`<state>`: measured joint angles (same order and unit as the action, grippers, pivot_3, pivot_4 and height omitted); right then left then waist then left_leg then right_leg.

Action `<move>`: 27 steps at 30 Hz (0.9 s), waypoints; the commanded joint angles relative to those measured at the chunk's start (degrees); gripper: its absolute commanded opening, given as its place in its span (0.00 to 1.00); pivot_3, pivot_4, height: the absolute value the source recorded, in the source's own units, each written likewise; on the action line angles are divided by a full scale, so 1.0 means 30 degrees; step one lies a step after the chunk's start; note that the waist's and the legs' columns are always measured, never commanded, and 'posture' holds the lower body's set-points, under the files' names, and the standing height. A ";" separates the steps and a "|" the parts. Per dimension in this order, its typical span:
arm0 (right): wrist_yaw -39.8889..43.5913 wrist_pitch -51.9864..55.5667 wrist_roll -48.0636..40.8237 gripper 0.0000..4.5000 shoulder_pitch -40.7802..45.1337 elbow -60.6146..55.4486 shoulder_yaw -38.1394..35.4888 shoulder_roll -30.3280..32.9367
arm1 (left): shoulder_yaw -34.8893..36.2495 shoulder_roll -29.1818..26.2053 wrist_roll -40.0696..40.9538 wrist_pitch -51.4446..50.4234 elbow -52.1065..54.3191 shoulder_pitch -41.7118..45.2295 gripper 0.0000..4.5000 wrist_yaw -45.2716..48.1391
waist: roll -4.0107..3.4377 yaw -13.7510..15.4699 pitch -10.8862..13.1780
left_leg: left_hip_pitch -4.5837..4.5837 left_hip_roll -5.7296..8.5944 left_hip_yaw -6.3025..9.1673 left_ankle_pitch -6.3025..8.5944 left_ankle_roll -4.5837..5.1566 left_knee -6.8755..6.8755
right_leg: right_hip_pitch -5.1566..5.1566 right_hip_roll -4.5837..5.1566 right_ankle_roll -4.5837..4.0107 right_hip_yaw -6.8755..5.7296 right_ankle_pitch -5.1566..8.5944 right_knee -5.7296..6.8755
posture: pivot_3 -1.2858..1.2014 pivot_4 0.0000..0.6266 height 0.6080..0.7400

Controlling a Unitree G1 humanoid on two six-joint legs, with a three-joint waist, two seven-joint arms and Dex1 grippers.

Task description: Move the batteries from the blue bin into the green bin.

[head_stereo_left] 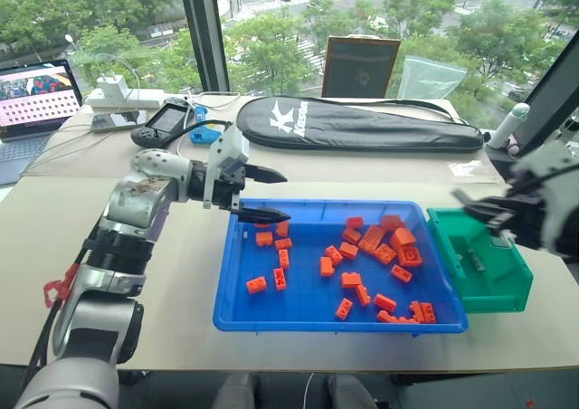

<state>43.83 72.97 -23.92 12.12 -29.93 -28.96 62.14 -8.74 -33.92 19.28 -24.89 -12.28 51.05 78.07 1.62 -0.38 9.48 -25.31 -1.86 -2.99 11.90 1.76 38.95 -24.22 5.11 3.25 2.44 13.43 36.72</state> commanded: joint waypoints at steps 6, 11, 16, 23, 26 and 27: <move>-0.1546 -0.0399 0.0099 0.38 -0.1080 0.1029 -0.0767 -0.1806 | 0.0128 0.0179 -0.0299 0.0568 -0.0008 0.0837 1.00 -0.0316 | -0.0001 -0.0203 0.0000 | 0.0019 0.0004 -0.0001 -0.0011 0.0013 0.0011 | -0.0005 -0.0008 -0.0001 0.0035 -0.0002 0.0027 | 0.52 0.24 0.95; -0.2339 -0.0806 0.0326 0.75 -0.0219 0.0997 -0.0828 -0.1431 | 0.0321 -0.0017 -0.0729 0.0674 0.0129 0.0713 1.00 -0.1075 | -0.0002 -0.0126 0.0001 | 0.0011 0.0013 -0.0004 -0.0011 0.0013 0.0011 | -0.0003 0.0006 0.0004 0.0034 -0.0001 0.0012 | 0.52 0.24 0.95; -0.1909 -0.7119 0.0936 0.99 -0.0120 0.0188 -0.1053 -0.2204 | 0.0943 -0.0409 0.0064 -0.0944 0.0539 0.0724 1.00 -0.1308 | -0.0001 -0.0131 0.0001 | 0.0011 0.0008 -0.0002 -0.0011 0.0013 0.0003 | -0.0007 -0.0001 0.0008 0.0026 0.0001 0.0008 | 0.52 0.24 0.95; -0.0793 -0.8175 -0.2872 0.99 0.1543 0.0555 -0.0951 -0.5020 | 0.3883 -0.0367 0.1966 -0.3203 0.1310 -0.0694 1.00 -0.3697 | 0.0000 -0.0197 0.0002 | 0.0013 0.0001 0.0008 -0.0012 0.0013 0.0007 | 0.0001 -0.0006 0.0011 0.0029 0.0000 0.0016 | 0.52 0.24 0.95; -0.0804 -0.8330 -0.3374 0.99 0.1737 0.1194 -0.0658 -0.5540 | 0.4601 -0.0870 0.1582 -0.3278 0.2112 -0.2004 1.00 -0.5067 | -0.0001 -0.0154 0.0002 | 0.0020 -0.0002 0.0015 -0.0011 0.0012 0.0006 | 0.0007 -0.0003 0.0009 0.0025 -0.0002 0.0027 | 0.52 0.24 0.95; -0.0746 -0.8415 -0.3496 0.99 0.1829 0.1839 -0.0658 -0.5638 | 0.4661 -0.1106 0.1290 -0.3236 0.2776 -0.2361 1.00 -0.5629 | -0.0001 -0.0152 0.0002 | 0.0019 0.0002 0.0012 -0.0011 0.0012 0.0005 | 0.0004 0.0002 0.0008 0.0025 -0.0003 0.0024 | 0.52 0.24 0.95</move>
<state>41.29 49.53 -33.04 16.77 -25.93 -29.80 45.07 3.50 -35.82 23.97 -34.76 -7.86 44.20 63.94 1.62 -0.83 9.49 -25.25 -1.86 -2.96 11.87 1.80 38.97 -24.20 5.12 3.27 2.51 13.42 36.79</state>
